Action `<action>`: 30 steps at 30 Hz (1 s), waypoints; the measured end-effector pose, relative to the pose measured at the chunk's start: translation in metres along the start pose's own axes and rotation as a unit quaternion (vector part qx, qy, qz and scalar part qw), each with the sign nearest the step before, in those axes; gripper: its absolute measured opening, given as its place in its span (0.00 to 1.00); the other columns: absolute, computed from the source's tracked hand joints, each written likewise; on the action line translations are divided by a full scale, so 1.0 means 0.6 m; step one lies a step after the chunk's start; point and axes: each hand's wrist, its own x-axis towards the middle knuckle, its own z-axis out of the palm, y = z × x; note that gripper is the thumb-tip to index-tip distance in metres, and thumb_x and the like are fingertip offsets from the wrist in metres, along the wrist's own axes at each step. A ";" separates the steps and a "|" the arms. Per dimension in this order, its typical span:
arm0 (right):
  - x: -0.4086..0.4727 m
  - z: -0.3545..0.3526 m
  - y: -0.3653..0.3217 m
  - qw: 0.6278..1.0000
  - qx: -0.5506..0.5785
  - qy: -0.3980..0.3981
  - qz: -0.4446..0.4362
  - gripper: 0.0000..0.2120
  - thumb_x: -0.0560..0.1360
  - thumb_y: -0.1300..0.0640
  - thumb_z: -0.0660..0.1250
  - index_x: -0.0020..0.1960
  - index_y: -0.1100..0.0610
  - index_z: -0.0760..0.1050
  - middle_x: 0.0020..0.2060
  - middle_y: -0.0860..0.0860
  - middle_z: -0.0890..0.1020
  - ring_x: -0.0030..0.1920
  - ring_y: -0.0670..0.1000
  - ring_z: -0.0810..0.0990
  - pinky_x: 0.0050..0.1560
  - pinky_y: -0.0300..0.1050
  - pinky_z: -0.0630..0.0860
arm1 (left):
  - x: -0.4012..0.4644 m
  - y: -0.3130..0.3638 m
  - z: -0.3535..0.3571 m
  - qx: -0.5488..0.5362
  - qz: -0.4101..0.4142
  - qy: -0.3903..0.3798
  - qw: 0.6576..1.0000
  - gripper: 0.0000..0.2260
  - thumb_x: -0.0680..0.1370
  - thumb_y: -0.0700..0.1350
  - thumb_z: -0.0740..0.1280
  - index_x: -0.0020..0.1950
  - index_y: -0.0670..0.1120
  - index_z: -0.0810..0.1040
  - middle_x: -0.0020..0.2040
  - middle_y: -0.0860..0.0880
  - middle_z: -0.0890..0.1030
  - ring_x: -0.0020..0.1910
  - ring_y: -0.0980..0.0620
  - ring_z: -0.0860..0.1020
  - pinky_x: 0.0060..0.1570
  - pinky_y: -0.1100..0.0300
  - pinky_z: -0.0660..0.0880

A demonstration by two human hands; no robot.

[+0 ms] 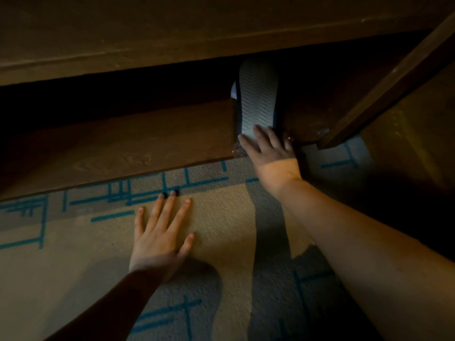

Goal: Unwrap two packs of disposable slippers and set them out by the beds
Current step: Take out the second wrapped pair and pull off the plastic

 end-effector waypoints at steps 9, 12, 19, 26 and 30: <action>-0.078 0.012 0.008 0.996 -0.074 0.034 -0.031 0.39 0.74 0.61 0.63 0.75 0.48 0.43 0.77 0.56 0.49 0.76 0.61 0.49 0.71 0.65 0.51 | 0.003 0.002 -0.003 0.008 0.005 0.008 1.000 0.32 0.72 0.65 0.47 0.74 0.58 0.43 0.77 0.49 0.48 0.75 0.49 0.46 0.72 0.39 0.46; -0.139 0.040 -0.006 0.992 -0.097 0.071 -0.045 0.38 0.70 0.58 0.68 0.74 0.50 0.54 0.73 0.59 0.62 0.72 0.63 0.62 0.68 0.69 0.55 | 0.000 0.010 -0.009 0.008 -0.001 -0.009 1.000 0.32 0.71 0.66 0.43 0.72 0.59 0.38 0.76 0.51 0.43 0.75 0.48 0.43 0.72 0.40 0.42; -0.287 0.090 -0.047 0.994 -0.075 0.018 -0.077 0.41 0.59 0.56 0.77 0.69 0.49 0.67 0.67 0.58 0.73 0.64 0.61 0.74 0.60 0.67 0.69 | -0.031 0.028 -0.032 0.021 0.002 -0.091 0.996 0.33 0.76 0.60 0.53 0.75 0.55 0.40 0.78 0.46 0.40 0.76 0.44 0.41 0.72 0.40 0.47; -0.391 0.123 -0.029 0.985 -0.005 0.031 -0.169 0.30 0.66 0.50 0.72 0.66 0.47 0.68 0.63 0.53 0.77 0.65 0.56 0.72 0.56 0.57 0.77 | -0.081 0.068 -0.076 0.045 0.071 -0.244 0.966 0.33 0.76 0.54 0.61 0.75 0.54 0.45 0.77 0.43 0.39 0.76 0.43 0.42 0.70 0.44 0.59; -0.440 0.124 -0.049 0.978 0.161 0.011 -0.132 0.26 0.70 0.54 0.66 0.68 0.51 0.67 0.70 0.55 0.69 0.69 0.54 0.68 0.66 0.55 0.70 | -0.125 0.102 -0.060 -0.060 0.057 -0.187 0.979 0.32 0.75 0.53 0.62 0.75 0.53 0.50 0.77 0.43 0.46 0.76 0.42 0.50 0.70 0.43 0.61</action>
